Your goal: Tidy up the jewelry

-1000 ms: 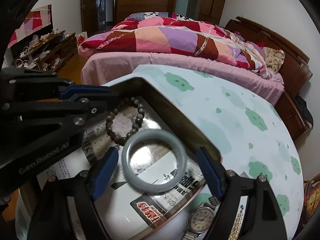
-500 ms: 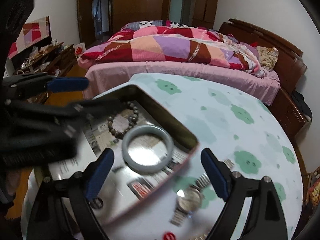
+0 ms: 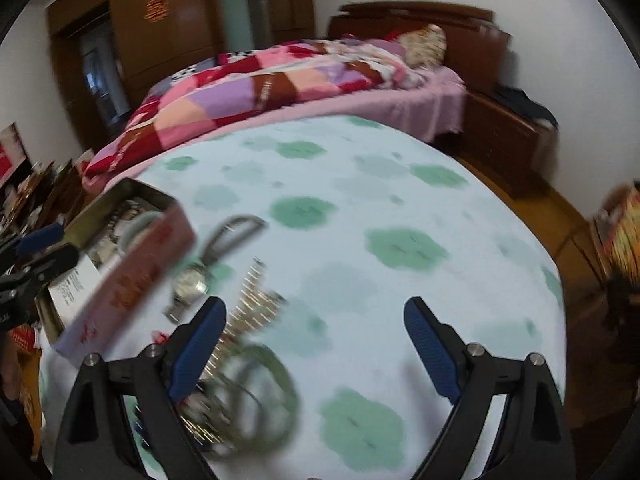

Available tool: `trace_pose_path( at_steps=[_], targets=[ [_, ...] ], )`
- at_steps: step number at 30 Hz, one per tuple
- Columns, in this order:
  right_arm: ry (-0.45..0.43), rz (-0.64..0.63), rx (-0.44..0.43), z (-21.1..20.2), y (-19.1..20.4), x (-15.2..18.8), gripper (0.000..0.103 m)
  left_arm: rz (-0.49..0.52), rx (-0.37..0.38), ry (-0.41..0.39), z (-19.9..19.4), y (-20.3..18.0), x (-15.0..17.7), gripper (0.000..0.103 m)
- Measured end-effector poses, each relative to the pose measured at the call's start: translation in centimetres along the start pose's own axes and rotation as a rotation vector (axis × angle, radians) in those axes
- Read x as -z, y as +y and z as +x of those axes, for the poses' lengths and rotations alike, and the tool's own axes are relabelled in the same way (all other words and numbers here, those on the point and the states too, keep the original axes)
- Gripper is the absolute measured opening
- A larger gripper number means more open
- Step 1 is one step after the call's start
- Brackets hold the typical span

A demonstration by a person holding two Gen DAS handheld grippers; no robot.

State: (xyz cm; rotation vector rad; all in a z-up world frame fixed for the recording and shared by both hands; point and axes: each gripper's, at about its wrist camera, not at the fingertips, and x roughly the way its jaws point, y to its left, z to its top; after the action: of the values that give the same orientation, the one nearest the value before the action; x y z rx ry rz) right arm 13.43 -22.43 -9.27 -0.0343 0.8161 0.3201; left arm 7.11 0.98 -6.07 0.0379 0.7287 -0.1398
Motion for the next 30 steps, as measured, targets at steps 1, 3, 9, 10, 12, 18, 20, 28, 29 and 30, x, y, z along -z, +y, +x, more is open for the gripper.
trace_pose_path(
  at_steps=[1, 3, 9, 10, 12, 18, 20, 28, 29, 30],
  targets=[
    [0.002, 0.01, 0.005, -0.2, -0.5, 0.5, 0.092, 0.008, -0.001, 0.001, -0.1, -0.5, 0.3, 0.064],
    [0.006, 0.023, 0.009, -0.5, -1.0, 1.6, 0.092, 0.017, -0.003, 0.0, -0.3, -1.3, 0.7, 0.064],
    [0.024, -0.006, -0.016, -0.3, -0.6, 3.3, 0.078, 0.041, 0.009, 0.009, -0.5, -3.8, 1.9, 0.064],
    [0.032, -0.008, -0.033, -0.1, -0.4, 3.5, 0.071, 0.045, 0.012, 0.005, -0.6, -4.3, 2.0, 0.064],
    [0.044, -0.015, -0.06, 0.2, -0.2, 3.8, 0.063, 0.057, 0.029, 0.005, -0.6, -5.1, 2.1, 0.064],
    [0.084, -0.046, -0.051, 2.1, 0.1, 4.1, 0.041, 0.078, 0.025, 0.026, 0.4, -6.1, 2.2, 0.064],
    [0.084, -0.058, -0.048, 2.1, 0.1, 4.2, 0.034, 0.077, 0.023, 0.027, 0.5, -6.1, 2.1, 0.064],
    [0.041, -0.014, -0.059, 0.8, -1.0, 4.8, 0.009, 0.101, 0.061, 0.02, 0.0, -7.4, 1.9, 0.064],
    [0.038, -0.008, -0.053, 0.7, -1.4, 4.9, 0.009, 0.11, 0.064, 0.021, 0.1, -7.6, 1.9, 0.064],
    [0.041, -0.004, -0.049, 0.6, -1.7, 5.0, 0.009, 0.116, 0.063, 0.022, 0.2, -7.8, 1.9, 0.064]
  ],
)
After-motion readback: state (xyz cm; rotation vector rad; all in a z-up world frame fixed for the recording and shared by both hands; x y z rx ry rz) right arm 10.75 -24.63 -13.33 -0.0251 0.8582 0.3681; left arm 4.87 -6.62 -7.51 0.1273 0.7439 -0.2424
